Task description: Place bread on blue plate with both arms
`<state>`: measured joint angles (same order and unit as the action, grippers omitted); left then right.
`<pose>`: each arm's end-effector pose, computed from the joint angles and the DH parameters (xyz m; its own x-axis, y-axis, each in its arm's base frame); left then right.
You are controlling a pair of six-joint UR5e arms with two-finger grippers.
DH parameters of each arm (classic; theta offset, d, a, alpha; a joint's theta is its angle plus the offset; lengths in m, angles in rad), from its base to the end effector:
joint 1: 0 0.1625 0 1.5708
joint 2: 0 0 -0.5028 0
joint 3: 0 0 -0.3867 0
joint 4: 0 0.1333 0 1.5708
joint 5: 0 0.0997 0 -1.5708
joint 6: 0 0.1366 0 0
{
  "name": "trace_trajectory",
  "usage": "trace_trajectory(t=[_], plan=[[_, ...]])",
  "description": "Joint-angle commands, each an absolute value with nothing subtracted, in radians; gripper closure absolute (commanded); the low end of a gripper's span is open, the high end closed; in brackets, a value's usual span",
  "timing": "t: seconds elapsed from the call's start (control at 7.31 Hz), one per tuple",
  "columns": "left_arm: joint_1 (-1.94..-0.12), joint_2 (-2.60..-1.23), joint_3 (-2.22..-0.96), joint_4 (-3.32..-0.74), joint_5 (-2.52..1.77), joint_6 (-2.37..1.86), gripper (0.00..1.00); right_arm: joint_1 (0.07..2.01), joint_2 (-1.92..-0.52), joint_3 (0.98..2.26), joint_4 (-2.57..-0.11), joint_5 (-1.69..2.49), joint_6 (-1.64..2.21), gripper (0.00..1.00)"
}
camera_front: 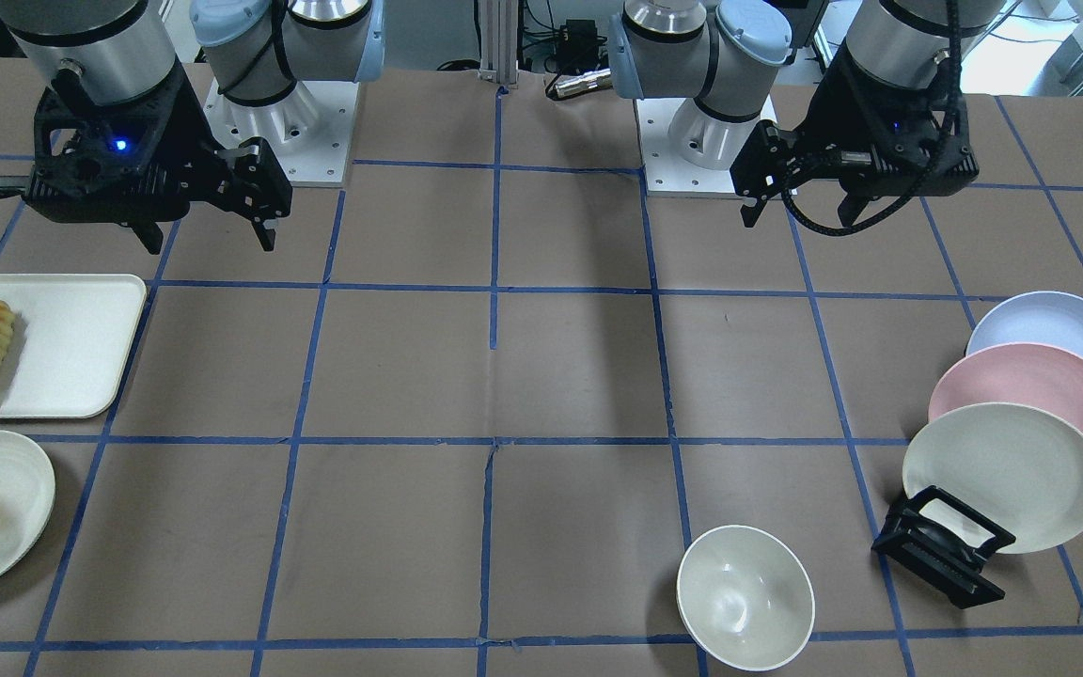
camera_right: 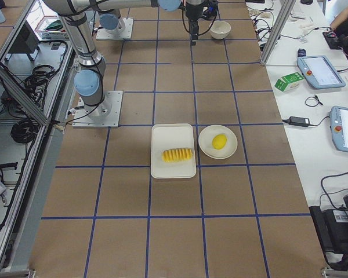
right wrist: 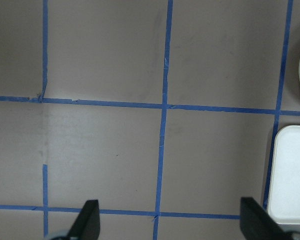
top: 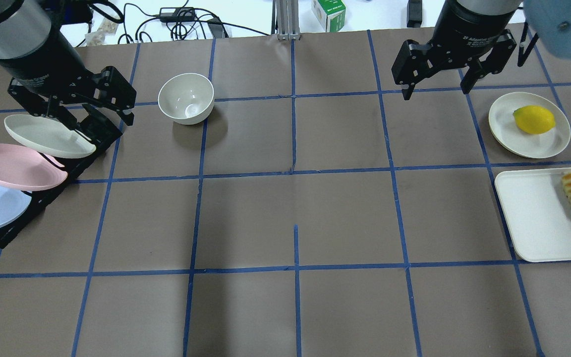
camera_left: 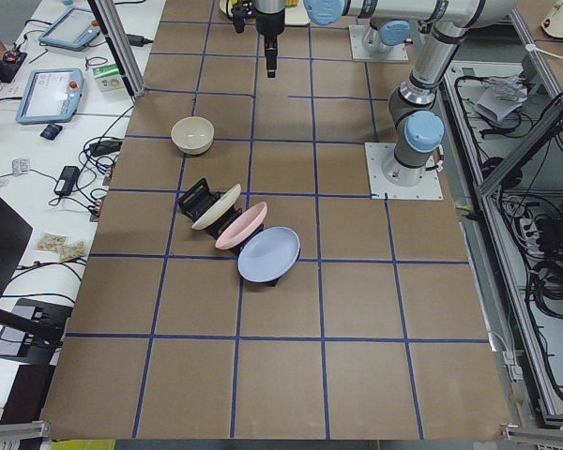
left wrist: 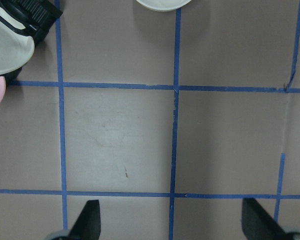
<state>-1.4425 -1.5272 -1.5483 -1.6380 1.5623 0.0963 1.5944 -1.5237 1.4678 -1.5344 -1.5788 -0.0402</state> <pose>-0.0741 -0.4769 0.5537 -0.9995 -0.0320 0.0086 -0.0320 0.9995 0.0003 0.1443 -0.5088 0.5517 -0.9979 -0.0636 0.0088 -0.0638 0.9978 -0.0192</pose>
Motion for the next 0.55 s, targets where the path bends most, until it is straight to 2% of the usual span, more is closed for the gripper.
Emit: trace_trajectory(t=[0.0,0.41], plan=[[-1.306,-1.540,-1.545,-1.632,1.562,0.143,0.00,1.588,-1.522,1.474,-1.534,-1.588,-0.051,0.00],[-1.036,-1.566,-1.542,-1.612,1.613,0.184,0.00,1.453,-1.522,1.509,-1.523,-1.615,-0.230,0.00]])
